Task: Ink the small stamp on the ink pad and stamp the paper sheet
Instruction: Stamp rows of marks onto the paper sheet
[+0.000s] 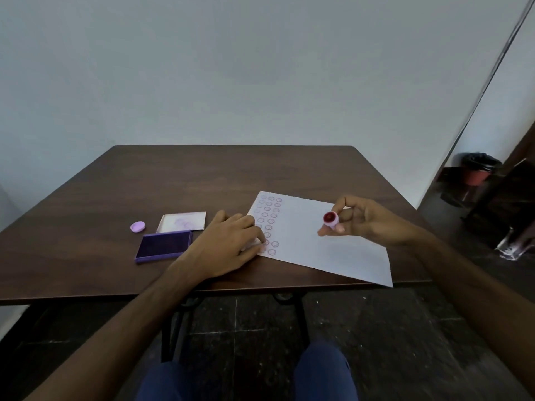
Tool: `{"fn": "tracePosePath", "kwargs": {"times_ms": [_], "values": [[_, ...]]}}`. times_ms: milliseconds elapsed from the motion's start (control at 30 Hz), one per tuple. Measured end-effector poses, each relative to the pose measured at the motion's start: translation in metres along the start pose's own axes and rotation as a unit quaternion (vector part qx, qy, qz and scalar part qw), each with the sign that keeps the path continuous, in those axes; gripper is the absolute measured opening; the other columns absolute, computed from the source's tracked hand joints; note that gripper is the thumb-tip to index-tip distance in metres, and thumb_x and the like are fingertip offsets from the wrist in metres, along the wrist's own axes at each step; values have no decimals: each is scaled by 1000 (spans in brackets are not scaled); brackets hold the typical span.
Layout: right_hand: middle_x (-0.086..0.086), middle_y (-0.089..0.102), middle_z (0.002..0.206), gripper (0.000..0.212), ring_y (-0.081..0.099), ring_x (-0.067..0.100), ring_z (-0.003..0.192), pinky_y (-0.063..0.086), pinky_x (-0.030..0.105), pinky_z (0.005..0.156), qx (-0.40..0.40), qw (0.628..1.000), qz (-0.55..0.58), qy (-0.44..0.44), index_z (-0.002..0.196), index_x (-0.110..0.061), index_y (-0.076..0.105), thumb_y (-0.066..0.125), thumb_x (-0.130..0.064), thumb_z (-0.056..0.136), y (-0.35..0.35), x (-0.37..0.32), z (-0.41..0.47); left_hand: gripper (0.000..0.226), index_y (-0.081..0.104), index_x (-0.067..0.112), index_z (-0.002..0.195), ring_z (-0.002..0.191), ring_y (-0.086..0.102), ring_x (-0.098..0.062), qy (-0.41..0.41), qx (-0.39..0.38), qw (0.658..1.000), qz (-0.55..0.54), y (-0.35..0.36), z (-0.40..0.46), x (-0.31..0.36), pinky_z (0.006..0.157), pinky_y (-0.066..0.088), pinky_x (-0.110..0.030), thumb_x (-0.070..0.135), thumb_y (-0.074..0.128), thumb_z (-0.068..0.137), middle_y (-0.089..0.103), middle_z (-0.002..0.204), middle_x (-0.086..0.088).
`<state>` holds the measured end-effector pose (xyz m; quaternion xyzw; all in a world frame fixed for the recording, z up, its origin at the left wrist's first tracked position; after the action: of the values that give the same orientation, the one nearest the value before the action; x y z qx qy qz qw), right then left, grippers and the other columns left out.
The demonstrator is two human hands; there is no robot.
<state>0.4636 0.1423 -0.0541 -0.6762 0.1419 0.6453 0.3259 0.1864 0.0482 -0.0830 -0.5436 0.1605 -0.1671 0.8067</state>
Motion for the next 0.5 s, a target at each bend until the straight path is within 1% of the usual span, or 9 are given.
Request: {"fn": "tracePosePath", "kwargs": {"times_ms": [33, 67, 133, 233, 300, 400, 467, 500], "values": [[29, 70, 111, 25, 67, 41, 111, 52, 45, 101, 3, 999, 41, -8, 105, 3, 53, 69, -5, 88, 4, 0, 4, 29, 64, 32, 116, 108, 57, -13, 3, 7, 1000, -6, -1, 0, 0, 86, 37, -35, 45, 46, 97, 62, 112, 10], [30, 69, 110, 25, 67, 42, 109, 52, 46, 100, 2, 997, 78, -14, 107, 2, 54, 69, -7, 88, 9, 0, 8, 30, 64, 32, 118, 110, 57, -13, -1, 12, 1000, -19, -1, 1, -1, 88, 38, -34, 44, 47, 97, 62, 116, 9], [27, 70, 105, 24, 69, 35, 102, 56, 39, 93, 2, 990, 140, -18, 109, -4, 57, 68, -12, 89, 19, 0, 17, 33, 61, 30, 125, 118, 53, -13, -24, 7, 998, -58, 0, 8, -5, 94, 39, -34, 41, 47, 97, 59, 126, 8], [14, 70, 96, 21, 69, 21, 86, 58, 29, 78, 16, 979, 205, -12, 109, -8, 62, 65, -15, 90, 29, -1, 33, 41, 53, 28, 137, 131, 46, -12, -45, -34, 994, -98, 14, 17, -11, 103, 37, -35, 41, 46, 99, 51, 141, 7], [11, 67, 94, 19, 65, 17, 79, 56, 27, 71, 20, 985, 174, -7, 110, -8, 64, 63, -15, 92, 36, -1, 44, 42, 51, 29, 140, 133, 43, -10, -51, -51, 990, -120, 23, 16, -14, 105, 37, -33, 44, 43, 101, 49, 143, 8], [9, 65, 89, 18, 58, 15, 71, 50, 25, 63, 24, 999, 26, -6, 107, -6, 68, 65, -17, 93, 46, 0, 60, 44, 51, 29, 140, 131, 43, -9, -57, -50, 988, -132, 28, 15, -17, 103, 38, -32, 47, 41, 100, 50, 142, 9], [10, 69, 86, 15, 56, 16, 67, 48, 24, 58, 29, 998, -62, -13, 103, -10, 71, 69, -18, 91, 54, 0, 70, 44, 51, 28, 139, 129, 45, -9, -58, -48, 988, -134, 28, 16, -18, 103, 39, -32, 47, 42, 100, 50, 141, 8], [13, 70, 88, 13, 56, 16, 66, 47, 24, 57, 35, 995, -88, -18, 101, -11, 72, 69, -18, 90, 58, 1, 74, 44, 51, 28, 139, 128, 45, -9, -57, -46, 988, -135, 27, 16, -17, 103, 39, -32, 46, 43, 100, 51, 140, 8]]}}
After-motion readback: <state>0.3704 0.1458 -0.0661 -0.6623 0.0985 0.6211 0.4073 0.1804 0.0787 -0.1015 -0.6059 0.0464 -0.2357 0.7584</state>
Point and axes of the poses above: each hand's wrist, its own z-axis towards the middle knuckle, its own y-axis out of the palm, x = y × z, the point moved 4 cm from there along z, towards the middle knuckle
